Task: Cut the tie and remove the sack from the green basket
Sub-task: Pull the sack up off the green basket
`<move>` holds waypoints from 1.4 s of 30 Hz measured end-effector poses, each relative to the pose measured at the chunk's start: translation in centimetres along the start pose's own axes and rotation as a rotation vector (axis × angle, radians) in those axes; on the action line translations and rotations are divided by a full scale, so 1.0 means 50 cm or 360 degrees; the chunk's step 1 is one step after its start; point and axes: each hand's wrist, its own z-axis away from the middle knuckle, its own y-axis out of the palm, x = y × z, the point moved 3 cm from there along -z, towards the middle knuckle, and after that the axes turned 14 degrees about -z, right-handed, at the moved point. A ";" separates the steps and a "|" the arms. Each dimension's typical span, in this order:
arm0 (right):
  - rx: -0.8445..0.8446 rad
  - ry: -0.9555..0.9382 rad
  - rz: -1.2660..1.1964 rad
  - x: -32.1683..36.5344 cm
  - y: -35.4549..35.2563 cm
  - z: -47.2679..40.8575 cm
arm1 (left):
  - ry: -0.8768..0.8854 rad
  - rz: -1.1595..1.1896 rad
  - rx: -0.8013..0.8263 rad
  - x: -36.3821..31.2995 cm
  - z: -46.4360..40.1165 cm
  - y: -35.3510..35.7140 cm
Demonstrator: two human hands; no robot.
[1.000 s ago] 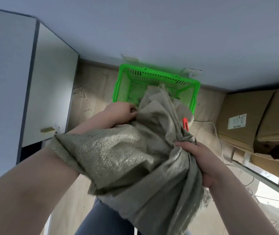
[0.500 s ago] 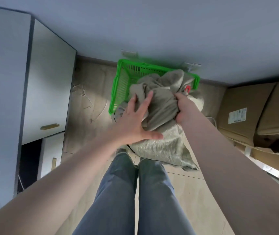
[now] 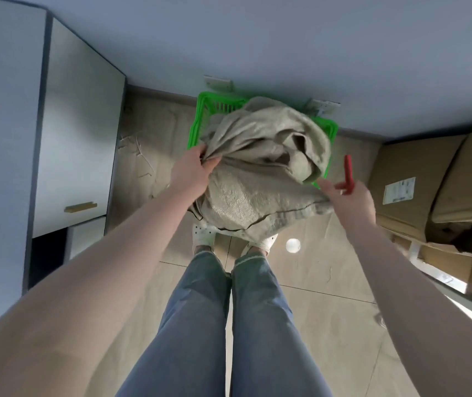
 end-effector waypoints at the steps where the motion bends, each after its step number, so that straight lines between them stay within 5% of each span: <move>1: 0.0086 0.0003 0.0035 -0.019 0.003 0.009 | -0.0018 0.0062 0.0035 0.002 -0.005 -0.002; 4: 0.0226 -0.0048 0.0052 -0.051 0.025 0.033 | -0.0058 0.0173 0.0155 0.004 -0.016 -0.007; 7: 0.0260 -0.0064 -0.0376 -0.048 0.055 0.036 | -0.0080 0.0188 0.0212 0.000 -0.018 -0.012; 10: 0.0214 -0.0120 -0.0210 -0.013 0.081 0.032 | -0.0144 0.0369 0.0202 -0.004 -0.013 -0.018; 15: -0.0296 -0.0224 -0.0354 0.031 0.018 0.033 | -0.0313 0.0862 0.0027 0.031 -0.014 -0.058; 20: -0.0706 -0.0031 -0.0710 0.000 -0.107 0.066 | -0.0614 0.0812 -0.0348 0.155 0.005 -0.121; 22: -0.0776 -0.0239 -0.0682 0.014 -0.137 0.098 | -0.0576 0.0601 -0.0478 0.182 0.012 -0.136; 25: -0.0586 -0.0606 -0.0515 0.062 -0.126 0.146 | -0.0285 0.0215 -0.0620 0.117 0.043 -0.147; 27: -0.0233 -0.0516 -0.0516 0.099 -0.067 0.168 | 0.0021 0.0255 -0.0535 0.026 0.082 -0.129; 32: 0.0655 -0.0040 -0.0551 0.173 0.106 0.196 | 0.0330 0.0798 0.0024 -0.151 0.201 -0.024; 36: 0.0820 0.0158 -0.1094 0.174 0.090 0.187 | 0.0194 0.1339 0.0535 -0.153 0.232 -0.015; 38: 0.0817 0.0197 -0.1253 0.145 0.072 0.191 | 0.0261 0.1275 0.0800 -0.143 0.224 -0.034; 42: 0.0680 0.0329 -0.1302 0.059 0.060 0.234 | 0.0289 0.0624 0.0100 -0.110 0.094 -0.090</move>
